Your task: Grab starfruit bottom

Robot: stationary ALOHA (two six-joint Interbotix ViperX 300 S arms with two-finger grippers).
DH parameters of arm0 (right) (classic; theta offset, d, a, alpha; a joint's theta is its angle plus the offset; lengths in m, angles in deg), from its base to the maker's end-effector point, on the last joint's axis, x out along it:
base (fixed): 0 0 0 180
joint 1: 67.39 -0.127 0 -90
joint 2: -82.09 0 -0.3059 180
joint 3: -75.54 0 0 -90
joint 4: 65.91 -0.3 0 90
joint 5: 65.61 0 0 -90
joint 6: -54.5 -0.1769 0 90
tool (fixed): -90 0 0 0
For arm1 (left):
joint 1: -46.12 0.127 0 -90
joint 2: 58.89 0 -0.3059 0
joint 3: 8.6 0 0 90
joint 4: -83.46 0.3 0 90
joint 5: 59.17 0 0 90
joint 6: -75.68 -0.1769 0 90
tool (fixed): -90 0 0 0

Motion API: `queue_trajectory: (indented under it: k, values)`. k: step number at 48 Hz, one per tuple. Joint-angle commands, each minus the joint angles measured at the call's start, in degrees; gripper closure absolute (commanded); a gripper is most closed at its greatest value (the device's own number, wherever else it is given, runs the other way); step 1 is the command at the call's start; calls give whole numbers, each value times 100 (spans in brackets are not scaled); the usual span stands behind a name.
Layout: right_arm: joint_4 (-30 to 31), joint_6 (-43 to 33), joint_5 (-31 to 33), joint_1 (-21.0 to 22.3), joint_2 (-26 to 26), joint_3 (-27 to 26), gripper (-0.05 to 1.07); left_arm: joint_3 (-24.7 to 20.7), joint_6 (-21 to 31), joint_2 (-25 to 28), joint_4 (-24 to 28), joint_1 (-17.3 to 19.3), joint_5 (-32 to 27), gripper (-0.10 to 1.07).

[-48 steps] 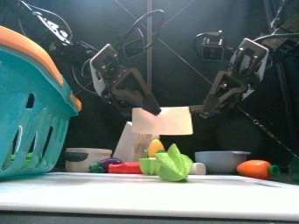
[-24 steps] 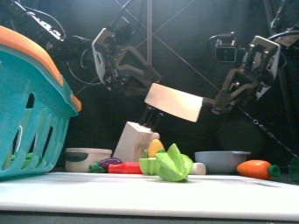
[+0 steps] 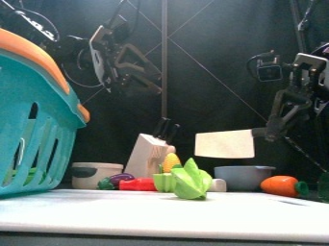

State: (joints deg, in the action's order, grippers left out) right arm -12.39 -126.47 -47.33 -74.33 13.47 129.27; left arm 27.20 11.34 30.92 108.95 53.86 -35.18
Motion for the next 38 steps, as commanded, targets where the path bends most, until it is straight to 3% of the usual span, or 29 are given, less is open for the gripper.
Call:
queue_trajectory:
  k: [1, 16, 38]
  values:
    - [-149, 9, 492, -79, 193, -88, 51, -26, -18, -167, -18, 26, 62, 13]
    - [-193, 0, 1749, 26, 519, -325, 51, 185, -18, -334, -26, 35, 88, 13]
    - [-404, 0, 1811, 809, 404, -193, 51, 281, -18, -334, -18, 44, 88, 13]
